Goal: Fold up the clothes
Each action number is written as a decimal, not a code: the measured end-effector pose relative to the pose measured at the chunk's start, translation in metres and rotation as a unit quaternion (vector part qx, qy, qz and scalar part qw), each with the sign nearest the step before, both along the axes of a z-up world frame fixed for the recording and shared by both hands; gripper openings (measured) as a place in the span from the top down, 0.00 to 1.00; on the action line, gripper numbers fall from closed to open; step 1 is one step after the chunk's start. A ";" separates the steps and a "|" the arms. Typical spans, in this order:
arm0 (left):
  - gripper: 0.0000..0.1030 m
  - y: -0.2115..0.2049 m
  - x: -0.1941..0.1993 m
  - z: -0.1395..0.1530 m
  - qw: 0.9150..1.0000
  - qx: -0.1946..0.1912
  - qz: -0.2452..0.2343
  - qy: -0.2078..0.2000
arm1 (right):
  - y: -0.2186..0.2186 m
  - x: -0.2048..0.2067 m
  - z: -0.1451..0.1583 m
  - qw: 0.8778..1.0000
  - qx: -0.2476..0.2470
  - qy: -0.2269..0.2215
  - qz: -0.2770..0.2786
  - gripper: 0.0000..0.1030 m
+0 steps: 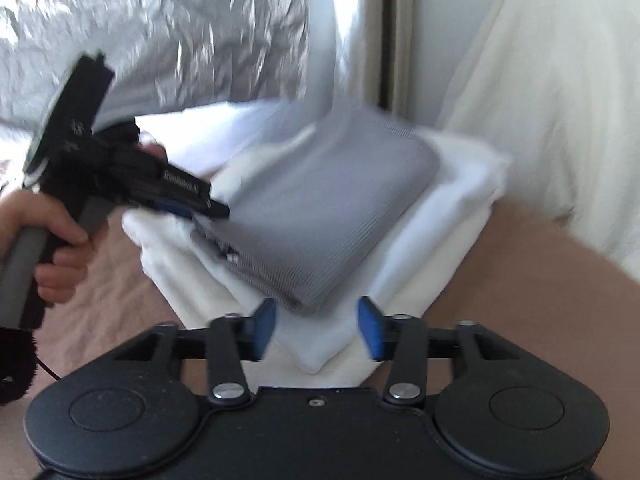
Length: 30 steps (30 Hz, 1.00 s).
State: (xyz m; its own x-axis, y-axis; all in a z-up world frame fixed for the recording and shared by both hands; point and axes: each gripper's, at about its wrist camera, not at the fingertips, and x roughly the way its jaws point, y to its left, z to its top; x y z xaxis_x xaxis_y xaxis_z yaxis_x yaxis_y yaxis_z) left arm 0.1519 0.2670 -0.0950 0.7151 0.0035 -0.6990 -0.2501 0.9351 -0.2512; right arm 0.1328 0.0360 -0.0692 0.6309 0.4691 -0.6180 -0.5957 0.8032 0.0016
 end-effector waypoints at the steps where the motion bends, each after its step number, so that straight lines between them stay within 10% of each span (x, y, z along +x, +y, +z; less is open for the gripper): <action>1: 0.45 -0.007 -0.006 0.004 1.000 0.007 -0.008 0.001 | -0.008 -0.007 0.008 1.000 -0.004 -0.009 -0.010 0.41; 13: 0.05 -0.119 -0.071 0.066 0.990 0.097 -0.106 -0.010 | -0.088 -0.065 0.049 0.985 0.012 0.009 -0.169 0.17; 23: 0.05 -0.176 -0.135 0.087 0.979 0.174 -0.106 0.006 | -0.117 -0.107 0.061 0.985 0.019 0.023 -0.169 0.17; 30: 0.04 -0.183 -0.160 0.100 0.984 0.141 -0.113 0.006 | -0.119 -0.133 0.066 0.987 0.007 0.018 -0.158 0.13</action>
State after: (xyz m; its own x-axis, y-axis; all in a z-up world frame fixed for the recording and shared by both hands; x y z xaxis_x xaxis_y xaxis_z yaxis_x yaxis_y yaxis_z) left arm -0.0077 0.0839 0.0048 0.7112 0.0410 -0.7018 -0.0302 0.9992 0.0278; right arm -0.0004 -0.0827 -0.0032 0.7250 0.2618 -0.6370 -0.3151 0.9485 0.0311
